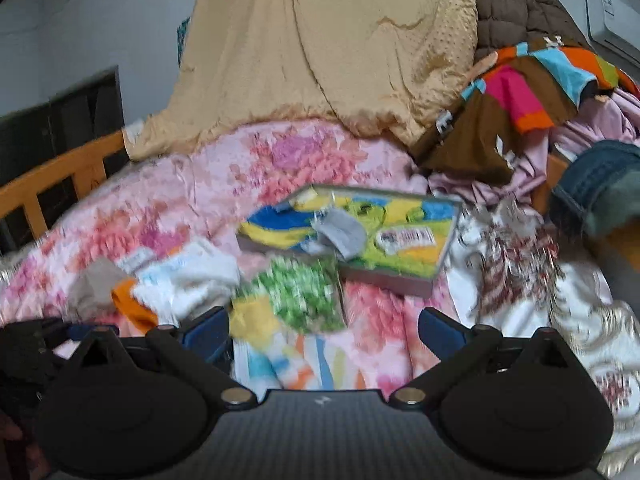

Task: Organize soft objects
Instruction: 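Move both open tools from the tray back over the pile, then grasp the blue-and-white packet with the left tool while the right tool grasps the striped pastel cloth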

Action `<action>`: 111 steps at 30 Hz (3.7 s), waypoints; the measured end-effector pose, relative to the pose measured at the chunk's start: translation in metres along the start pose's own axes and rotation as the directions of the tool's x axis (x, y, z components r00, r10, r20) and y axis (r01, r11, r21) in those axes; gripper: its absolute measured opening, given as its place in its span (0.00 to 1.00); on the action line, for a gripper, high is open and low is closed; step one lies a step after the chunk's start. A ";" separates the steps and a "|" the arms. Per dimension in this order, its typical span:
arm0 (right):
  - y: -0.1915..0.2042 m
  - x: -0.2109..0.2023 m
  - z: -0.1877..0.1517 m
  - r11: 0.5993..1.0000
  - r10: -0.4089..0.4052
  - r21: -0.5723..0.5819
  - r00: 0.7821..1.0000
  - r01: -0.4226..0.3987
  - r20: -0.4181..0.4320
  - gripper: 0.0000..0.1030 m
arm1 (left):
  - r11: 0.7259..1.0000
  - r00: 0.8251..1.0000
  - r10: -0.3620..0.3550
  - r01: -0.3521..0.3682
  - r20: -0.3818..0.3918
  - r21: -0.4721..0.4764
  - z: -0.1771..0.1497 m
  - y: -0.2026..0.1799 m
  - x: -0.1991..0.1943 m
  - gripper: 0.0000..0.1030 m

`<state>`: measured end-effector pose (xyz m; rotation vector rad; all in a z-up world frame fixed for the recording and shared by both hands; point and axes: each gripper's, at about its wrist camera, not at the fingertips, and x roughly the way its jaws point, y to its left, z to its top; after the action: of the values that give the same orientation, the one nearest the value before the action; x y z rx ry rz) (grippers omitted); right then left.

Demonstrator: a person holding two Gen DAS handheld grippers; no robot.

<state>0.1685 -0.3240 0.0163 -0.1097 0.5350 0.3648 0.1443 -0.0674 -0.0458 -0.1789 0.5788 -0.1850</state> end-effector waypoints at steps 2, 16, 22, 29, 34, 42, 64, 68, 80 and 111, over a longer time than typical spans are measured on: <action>-0.001 -0.003 -0.012 1.000 -0.002 -0.006 1.000 0.002 -0.020 1.00 | 1.000 1.000 -0.008 0.008 -0.021 0.018 -0.006 -0.005 0.002 0.99; -0.005 0.001 -0.052 0.987 -0.045 -0.157 0.994 0.030 -0.095 1.00 | 0.988 0.989 -0.086 0.100 -0.121 0.117 -0.018 -0.024 0.009 0.99; -0.021 0.019 -0.056 0.991 -0.089 -0.115 0.984 0.072 -0.153 1.00 | 0.979 0.984 -0.108 0.130 -0.143 0.158 -0.008 -0.035 0.019 0.99; -0.022 0.025 -0.057 0.982 -0.100 -0.175 0.982 0.071 -0.162 1.00 | 0.991 0.986 -0.135 0.134 -0.102 -0.015 -0.010 -0.040 0.039 0.99; -0.027 0.038 -0.053 0.986 -0.068 -0.158 0.986 0.044 -0.149 1.00 | 0.987 0.982 -0.161 0.159 -0.100 -0.034 -0.011 -0.045 0.044 0.99; -0.032 0.045 -0.057 0.981 0.042 -0.185 0.994 -0.061 -0.104 0.98 | 0.984 0.979 -0.167 0.159 -0.118 -0.079 -0.012 -0.033 0.047 0.99; -0.033 0.111 -0.069 0.961 0.176 -0.196 0.978 -0.195 -0.113 0.72 | 0.968 0.952 -0.216 0.180 -0.217 -0.173 0.007 -0.039 0.098 0.84; -0.038 0.113 -0.071 0.965 0.195 -0.160 0.976 -0.210 -0.100 0.64 | 0.958 0.947 -0.229 0.178 -0.226 -0.226 0.003 -0.031 0.105 0.77; -0.058 0.118 -0.068 0.965 0.258 0.064 0.964 -0.253 -0.071 0.28 | 0.944 0.956 -0.237 0.185 -0.174 -0.273 0.003 -0.006 0.100 0.56; -0.043 0.127 -0.047 0.959 0.268 0.124 0.956 -0.254 -0.120 0.16 | 0.951 0.936 -0.285 0.248 -0.205 -0.185 0.006 0.003 0.105 0.33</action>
<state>0.2632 -0.3342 -0.0896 0.0418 0.7060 0.5890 0.2346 -0.0871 -0.0968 -0.3940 0.8002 -0.4295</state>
